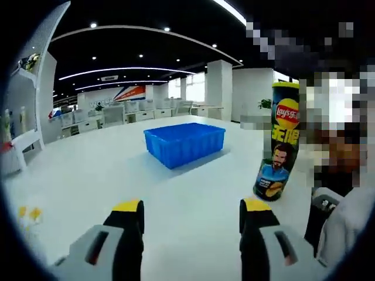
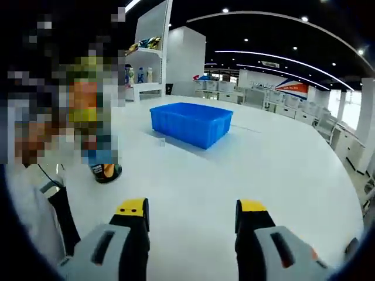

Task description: Open the lid of the chip container on the table, take out the chips, place them into the box in front of the container, and close the lid

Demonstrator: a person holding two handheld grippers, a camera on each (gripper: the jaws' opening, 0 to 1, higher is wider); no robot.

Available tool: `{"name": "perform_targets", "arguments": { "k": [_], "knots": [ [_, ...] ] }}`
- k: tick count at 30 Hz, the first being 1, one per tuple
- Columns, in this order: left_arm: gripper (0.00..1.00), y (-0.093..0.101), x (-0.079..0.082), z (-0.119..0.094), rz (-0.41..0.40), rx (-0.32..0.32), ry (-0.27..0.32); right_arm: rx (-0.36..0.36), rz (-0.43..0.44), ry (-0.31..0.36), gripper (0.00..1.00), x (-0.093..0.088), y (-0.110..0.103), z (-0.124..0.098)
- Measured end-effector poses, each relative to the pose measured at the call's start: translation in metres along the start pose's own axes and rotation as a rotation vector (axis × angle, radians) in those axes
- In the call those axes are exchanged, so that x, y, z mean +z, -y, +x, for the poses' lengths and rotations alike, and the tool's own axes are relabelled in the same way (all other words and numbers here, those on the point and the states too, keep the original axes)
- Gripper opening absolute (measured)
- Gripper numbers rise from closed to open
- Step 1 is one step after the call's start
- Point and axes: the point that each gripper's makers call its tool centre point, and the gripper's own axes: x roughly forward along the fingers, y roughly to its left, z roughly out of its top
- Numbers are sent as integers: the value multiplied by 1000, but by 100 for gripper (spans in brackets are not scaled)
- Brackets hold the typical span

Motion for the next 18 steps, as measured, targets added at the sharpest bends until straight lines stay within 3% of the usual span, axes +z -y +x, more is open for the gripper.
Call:
{"name": "perform_targets", "arguments": {
  "k": [2, 9, 18],
  "knots": [
    [67, 3, -2, -8, 25, 5, -10, -11, 3, 2, 57, -2, 1, -6],
    [67, 20, 3, -24, -6, -1, -10, -57, 40, 55, 57, 5, 1, -31],
    [67, 30, 18, -39, 12, 13, 19, -89, 14, 52, 57, 6, 2, -50]
  ]
}}
